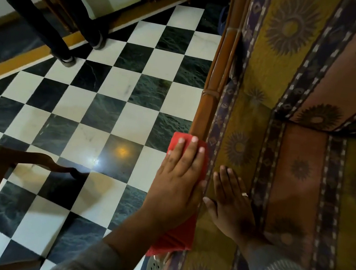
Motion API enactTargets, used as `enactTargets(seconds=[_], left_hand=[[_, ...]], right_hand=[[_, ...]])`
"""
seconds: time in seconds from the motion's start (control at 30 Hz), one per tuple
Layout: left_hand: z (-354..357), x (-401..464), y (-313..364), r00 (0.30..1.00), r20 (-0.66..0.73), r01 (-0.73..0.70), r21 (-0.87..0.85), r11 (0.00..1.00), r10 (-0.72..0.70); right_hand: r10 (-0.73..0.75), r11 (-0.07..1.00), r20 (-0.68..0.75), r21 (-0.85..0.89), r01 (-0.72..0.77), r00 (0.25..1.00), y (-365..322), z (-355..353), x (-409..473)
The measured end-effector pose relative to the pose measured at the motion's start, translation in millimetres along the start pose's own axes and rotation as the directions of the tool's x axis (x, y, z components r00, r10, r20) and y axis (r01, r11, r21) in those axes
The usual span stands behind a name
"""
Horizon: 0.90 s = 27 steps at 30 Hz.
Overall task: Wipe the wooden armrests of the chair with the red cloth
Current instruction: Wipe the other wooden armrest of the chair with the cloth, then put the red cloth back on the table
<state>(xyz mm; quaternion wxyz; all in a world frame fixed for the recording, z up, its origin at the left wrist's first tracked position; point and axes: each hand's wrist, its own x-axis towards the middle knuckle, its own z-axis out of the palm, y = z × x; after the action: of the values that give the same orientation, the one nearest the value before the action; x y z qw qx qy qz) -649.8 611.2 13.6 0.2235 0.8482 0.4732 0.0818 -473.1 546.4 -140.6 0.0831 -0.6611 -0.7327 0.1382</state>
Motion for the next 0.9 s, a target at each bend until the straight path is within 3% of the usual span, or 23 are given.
enactTargets(seconds=[0.07,0.1,0.17,0.2,0.23,0.27,0.3,0.37,0.6,0.7,0.9], left_hand=[[-1,-3,-4,0.98,-0.076,0.154,-0.284,0.946,-0.182],[-2,-6,-8,0.934,-0.066,0.286,-0.446,0.848,-0.35],[-5,-13,-22,0.747,0.177,0.568,-0.672,0.476,-0.641],[-6,-16,-29,0.646,0.353,0.67,-0.687,0.281,-0.676],[-6,-22,-34,0.579,0.483,0.733,-0.66,0.162,-0.656],[-6,-29,-36,0.554,0.544,0.763,-0.634,0.123,-0.63],[-7,-34,-37,0.557,0.548,0.762,-0.635,0.123,-0.624],[-10,-38,-32,0.594,0.497,0.727,-0.668,0.158,-0.633],[-46,-40,-11,0.712,0.271,0.583,-0.742,0.33,-0.648],[-71,-43,13,0.757,0.291,0.547,-0.772,0.324,-0.584],[-83,-37,91,0.782,0.501,0.6,-0.767,0.228,-0.371]], right_hand=[[0.038,0.999,0.089,-0.015,-0.037,0.995,-4,-10,4],[0.086,0.996,0.126,0.014,-0.089,0.988,-9,-16,8],[0.232,0.935,0.154,0.237,-0.264,0.96,-24,-31,18],[0.316,0.859,0.147,0.375,-0.348,0.937,-33,-41,20],[0.405,0.746,0.119,0.53,-0.403,0.907,-45,-54,20],[0.48,0.6,0.091,0.692,-0.402,0.873,-58,-70,15],[0.499,0.49,0.096,0.789,-0.371,0.862,-69,-80,11],[0.43,0.422,0.171,0.83,-0.365,0.887,-91,-98,-4],[0.509,0.349,0.176,0.853,-0.389,0.843,-125,-142,-17],[0.561,0.278,0.166,0.885,-0.373,0.811,-131,-178,-28],[0.703,-0.069,0.216,0.969,-0.238,0.678,-108,-246,-81]])
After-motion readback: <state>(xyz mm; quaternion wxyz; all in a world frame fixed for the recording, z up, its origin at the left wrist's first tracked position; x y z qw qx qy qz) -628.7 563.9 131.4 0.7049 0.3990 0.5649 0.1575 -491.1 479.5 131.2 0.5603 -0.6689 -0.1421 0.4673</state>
